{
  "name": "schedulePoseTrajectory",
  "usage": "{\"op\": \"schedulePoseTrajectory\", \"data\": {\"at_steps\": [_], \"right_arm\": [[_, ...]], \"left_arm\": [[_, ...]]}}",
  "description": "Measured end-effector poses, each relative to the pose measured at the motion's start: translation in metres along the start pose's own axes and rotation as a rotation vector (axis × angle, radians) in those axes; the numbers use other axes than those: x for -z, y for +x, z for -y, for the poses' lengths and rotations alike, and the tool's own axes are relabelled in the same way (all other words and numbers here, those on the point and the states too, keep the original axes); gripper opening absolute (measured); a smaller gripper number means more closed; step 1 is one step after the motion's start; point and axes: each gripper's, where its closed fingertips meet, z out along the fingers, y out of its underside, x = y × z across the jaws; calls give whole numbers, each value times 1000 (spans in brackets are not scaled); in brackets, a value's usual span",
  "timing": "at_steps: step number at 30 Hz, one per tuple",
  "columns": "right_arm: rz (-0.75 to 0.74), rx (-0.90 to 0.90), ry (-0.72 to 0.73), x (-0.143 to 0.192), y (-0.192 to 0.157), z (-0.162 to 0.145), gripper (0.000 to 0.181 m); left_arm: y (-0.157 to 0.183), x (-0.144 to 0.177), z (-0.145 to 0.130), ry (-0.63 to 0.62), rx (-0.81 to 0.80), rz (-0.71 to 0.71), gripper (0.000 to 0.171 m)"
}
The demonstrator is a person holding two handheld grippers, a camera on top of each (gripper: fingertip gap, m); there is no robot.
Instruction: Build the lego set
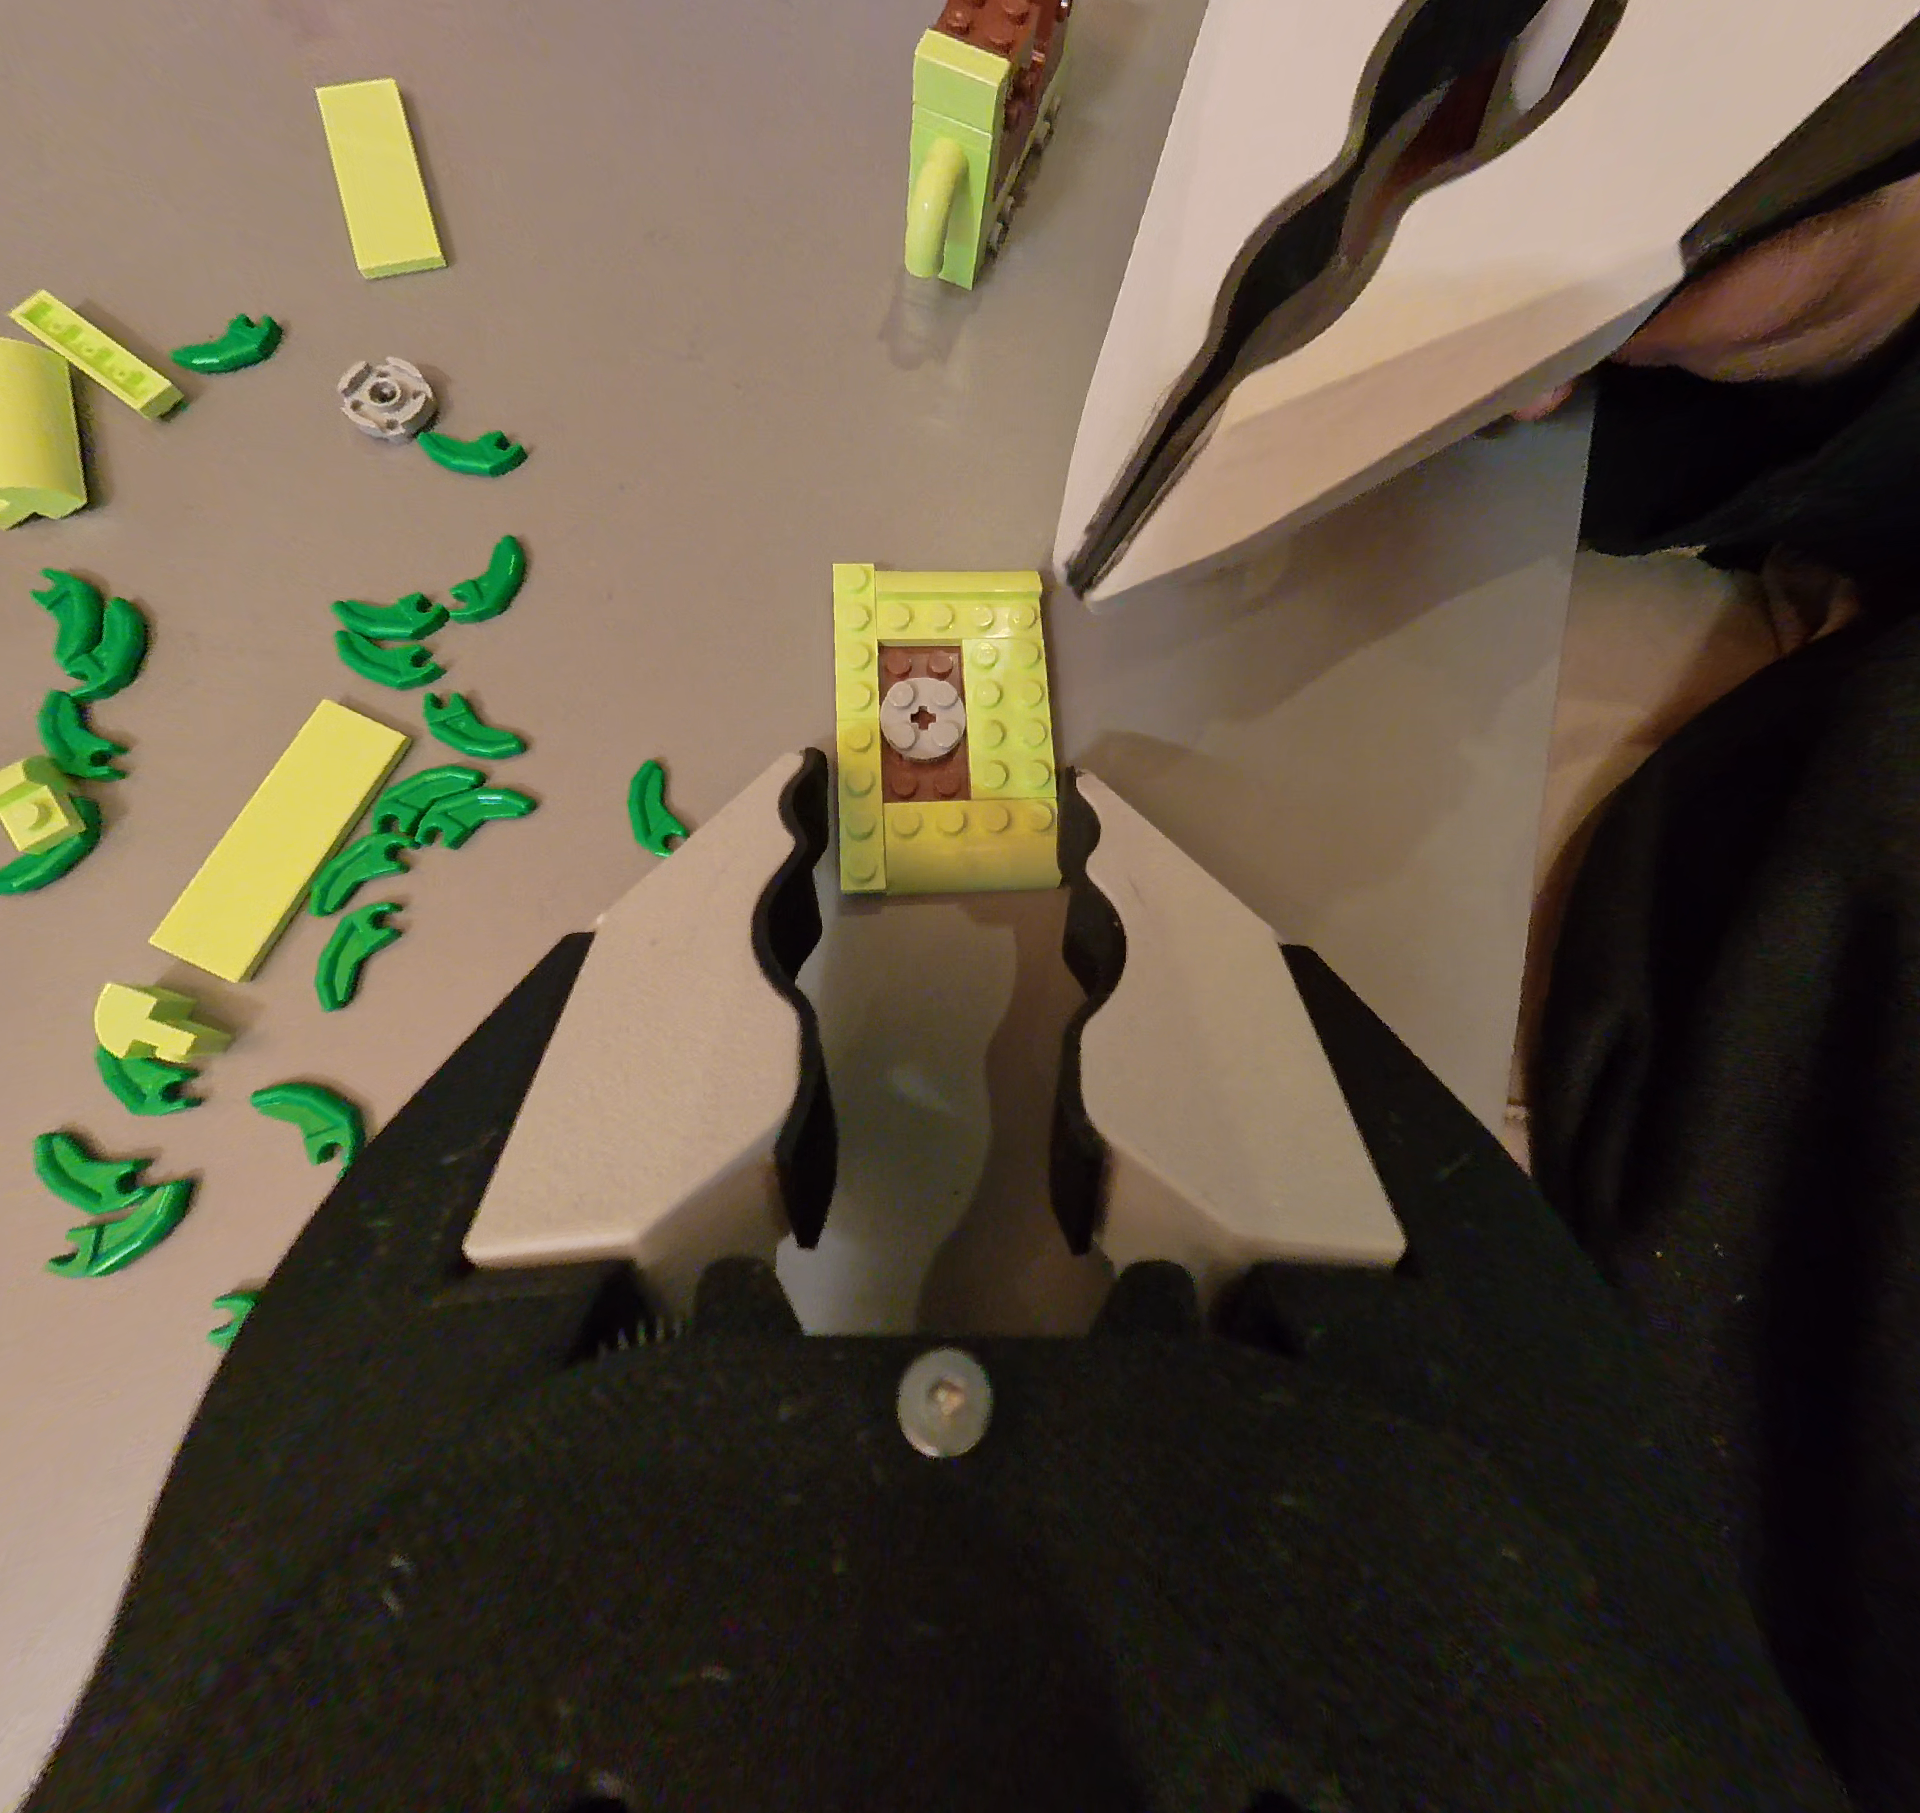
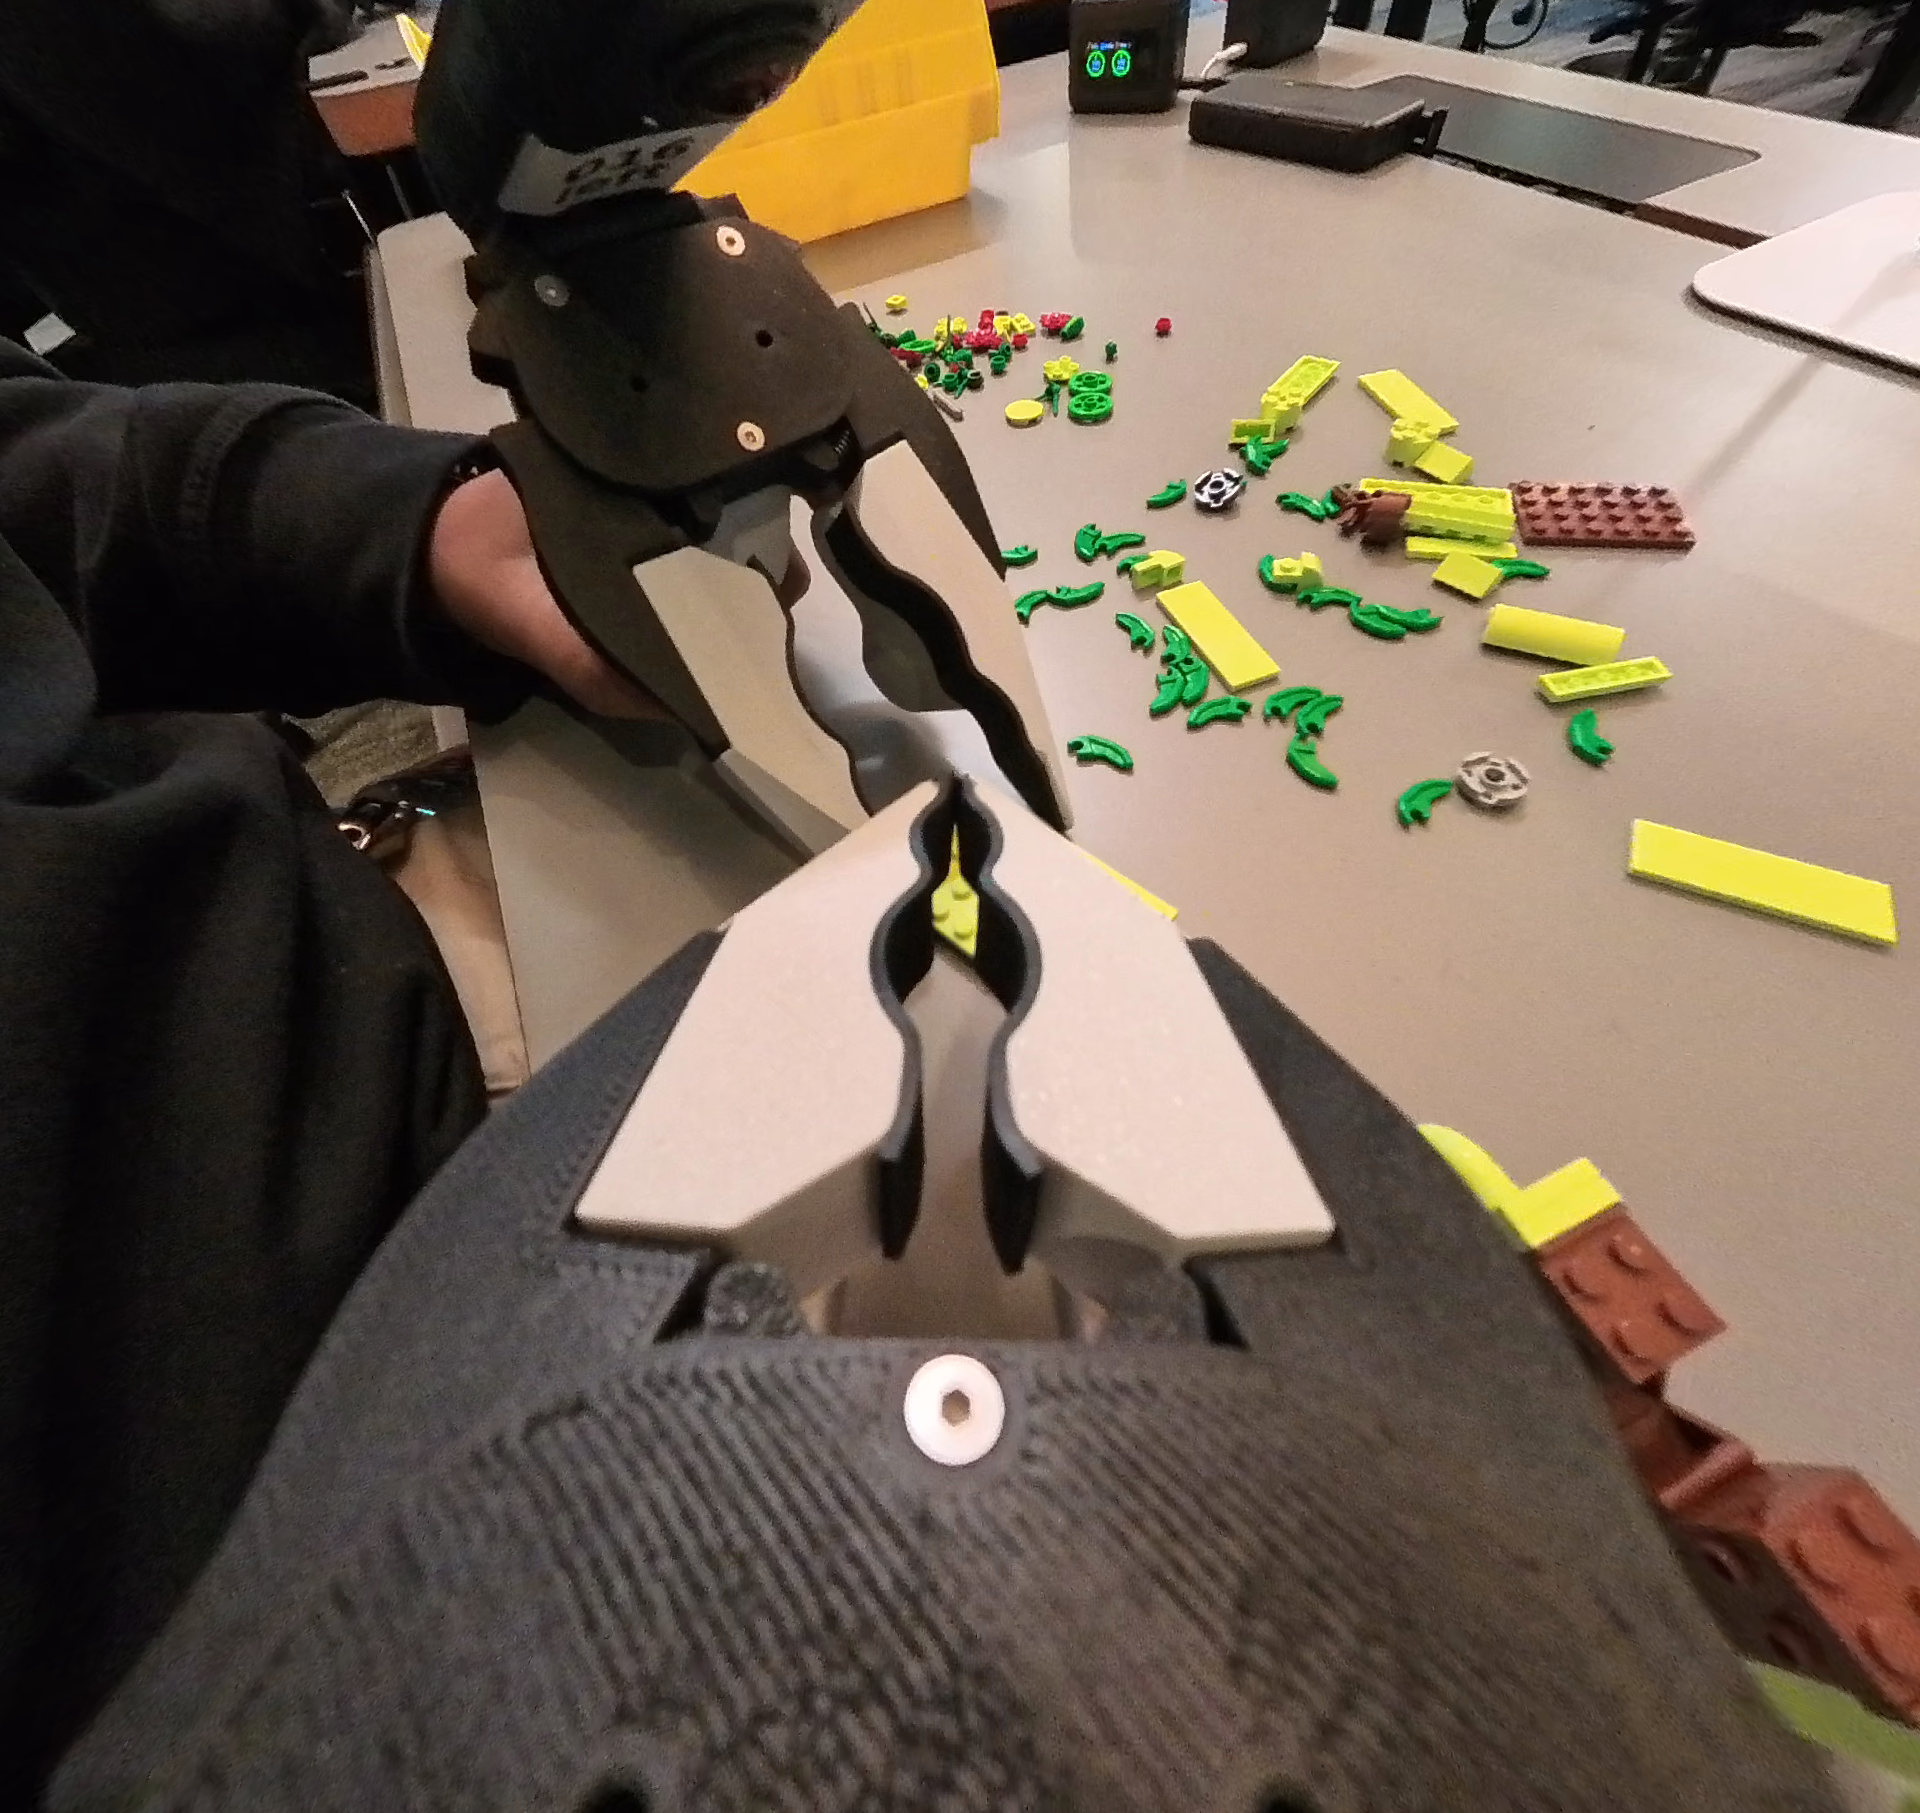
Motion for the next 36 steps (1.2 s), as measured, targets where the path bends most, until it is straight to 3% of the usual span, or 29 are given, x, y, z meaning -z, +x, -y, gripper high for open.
{"op": "schedulePoseTrajectory", "data": {"at_steps": [19, 20, 23, 25, 31, 36], "right_arm": [[-9, -17, 5, 0, 4, 1, 0], [-32, -26, 8, 0, 7, 1, 0], [-309, -97, 37, 14, 50, 1, 0], [-370, -89, -40, 18, 61, -11, 0], [-277, -42, -215, -1, 47, -34, 0], [-230, -39, -240, -4, 41, -37, 0]], "left_arm": [[0, 0, 0, -1, -4, 5, 42], [0, 0, 0, -1, -5, 6, 42], [0, 0, 0, -2, -6, 7, 42], [0, 0, 0, -2, -7, 8, 42], [0, 0, 0, -2, -8, 10, 42], [0, 0, 0, -3, -8, 11, 41]]}}
